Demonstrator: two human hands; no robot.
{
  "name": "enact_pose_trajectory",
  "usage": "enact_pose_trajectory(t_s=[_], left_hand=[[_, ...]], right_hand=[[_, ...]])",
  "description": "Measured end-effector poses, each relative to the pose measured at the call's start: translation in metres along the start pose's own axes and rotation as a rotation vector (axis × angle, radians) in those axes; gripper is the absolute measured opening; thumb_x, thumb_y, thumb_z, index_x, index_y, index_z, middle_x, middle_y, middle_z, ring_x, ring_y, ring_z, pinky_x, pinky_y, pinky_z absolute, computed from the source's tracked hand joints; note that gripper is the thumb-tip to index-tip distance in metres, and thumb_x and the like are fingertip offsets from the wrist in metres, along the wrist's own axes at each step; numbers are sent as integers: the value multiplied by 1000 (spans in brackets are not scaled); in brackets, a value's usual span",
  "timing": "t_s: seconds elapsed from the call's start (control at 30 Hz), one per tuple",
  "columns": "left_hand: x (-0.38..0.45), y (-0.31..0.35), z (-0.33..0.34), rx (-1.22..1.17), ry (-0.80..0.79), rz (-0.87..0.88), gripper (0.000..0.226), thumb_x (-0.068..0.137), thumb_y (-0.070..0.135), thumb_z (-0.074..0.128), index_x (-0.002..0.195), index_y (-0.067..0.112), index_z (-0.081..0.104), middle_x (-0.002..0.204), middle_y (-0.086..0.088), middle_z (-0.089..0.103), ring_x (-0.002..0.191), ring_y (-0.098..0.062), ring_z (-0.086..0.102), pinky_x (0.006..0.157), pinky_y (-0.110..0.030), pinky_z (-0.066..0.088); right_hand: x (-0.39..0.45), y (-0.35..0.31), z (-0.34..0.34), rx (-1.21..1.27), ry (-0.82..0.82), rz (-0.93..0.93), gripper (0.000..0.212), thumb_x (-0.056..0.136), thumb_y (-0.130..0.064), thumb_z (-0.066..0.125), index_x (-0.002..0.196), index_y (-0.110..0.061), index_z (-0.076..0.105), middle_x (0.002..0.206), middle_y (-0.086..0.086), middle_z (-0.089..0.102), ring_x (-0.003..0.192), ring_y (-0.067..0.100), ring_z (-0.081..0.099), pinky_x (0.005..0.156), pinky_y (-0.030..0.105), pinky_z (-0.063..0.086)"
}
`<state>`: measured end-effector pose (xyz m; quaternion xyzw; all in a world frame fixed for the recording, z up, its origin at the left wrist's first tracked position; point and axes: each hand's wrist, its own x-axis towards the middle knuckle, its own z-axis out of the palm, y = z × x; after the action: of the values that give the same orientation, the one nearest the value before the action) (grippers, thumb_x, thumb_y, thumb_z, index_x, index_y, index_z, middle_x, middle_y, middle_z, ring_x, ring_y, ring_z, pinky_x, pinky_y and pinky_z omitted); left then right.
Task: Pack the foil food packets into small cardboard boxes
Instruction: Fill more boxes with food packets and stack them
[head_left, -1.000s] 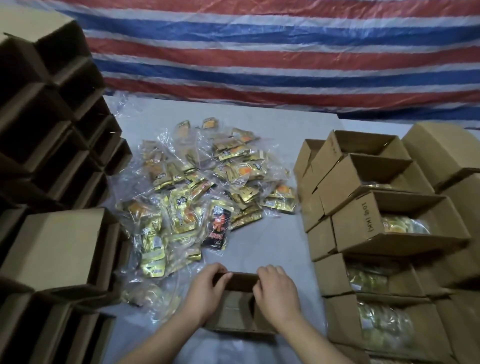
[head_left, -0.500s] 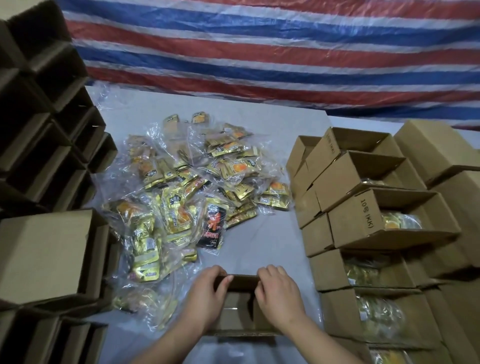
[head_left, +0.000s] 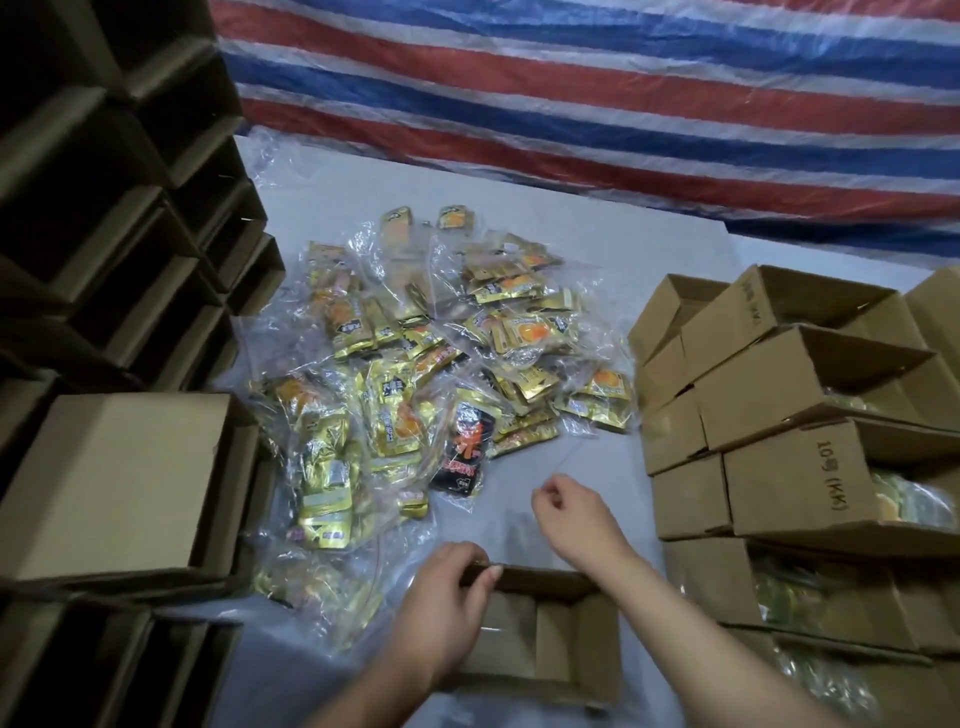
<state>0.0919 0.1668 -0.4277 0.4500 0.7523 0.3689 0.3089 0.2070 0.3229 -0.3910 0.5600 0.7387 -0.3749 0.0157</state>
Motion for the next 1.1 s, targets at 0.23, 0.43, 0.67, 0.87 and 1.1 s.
enact_pose_trajectory(t_s=[0.23, 0.43, 0.67, 0.87, 1.1], left_hand=[[1, -2, 0, 16, -18, 5, 10, 93, 36, 59, 87, 28, 60, 83, 16, 53, 83, 2, 50, 73, -7, 35], [-6, -2, 1, 27, 26, 29, 10, 93, 36, 58, 93, 26, 61, 90, 16, 53, 86, 5, 46, 80, -3, 32], [-10, -1, 1, -60, -14, 5, 15, 92, 27, 54, 102, 21, 63, 104, 4, 61, 102, -10, 54, 91, -24, 43], [-15, -2, 2, -33, -8, 20, 23, 93, 35, 51, 100, 17, 62, 104, 0, 58, 103, -16, 52, 89, -28, 43], [-13, -3, 2, -28, 26, 13, 20, 95, 38, 54, 97, 19, 60, 99, 3, 56, 100, -14, 52, 87, -29, 44]], right_hand=[[79, -41, 35, 248, -80, 182, 24, 92, -34, 60, 102, -21, 42, 91, 4, 55, 80, 22, 53, 64, 29, 40], [123, -77, 83, 356, 30, 384, 88, 81, -32, 79, 148, -5, 29, 146, 18, 43, 129, 37, 49, 102, 43, 47], [143, -98, 124, 102, 91, 464, 127, 75, -56, 78, 154, -1, -6, 154, 22, 22, 135, 40, 37, 104, 45, 41], [151, -84, 125, 90, 96, 413, 107, 86, -40, 74, 157, -11, -1, 152, 27, 26, 133, 45, 40, 100, 49, 45], [139, -73, 105, 146, 122, 354, 109, 81, -40, 79, 156, -13, 4, 150, 23, 29, 130, 43, 44, 96, 46, 48]])
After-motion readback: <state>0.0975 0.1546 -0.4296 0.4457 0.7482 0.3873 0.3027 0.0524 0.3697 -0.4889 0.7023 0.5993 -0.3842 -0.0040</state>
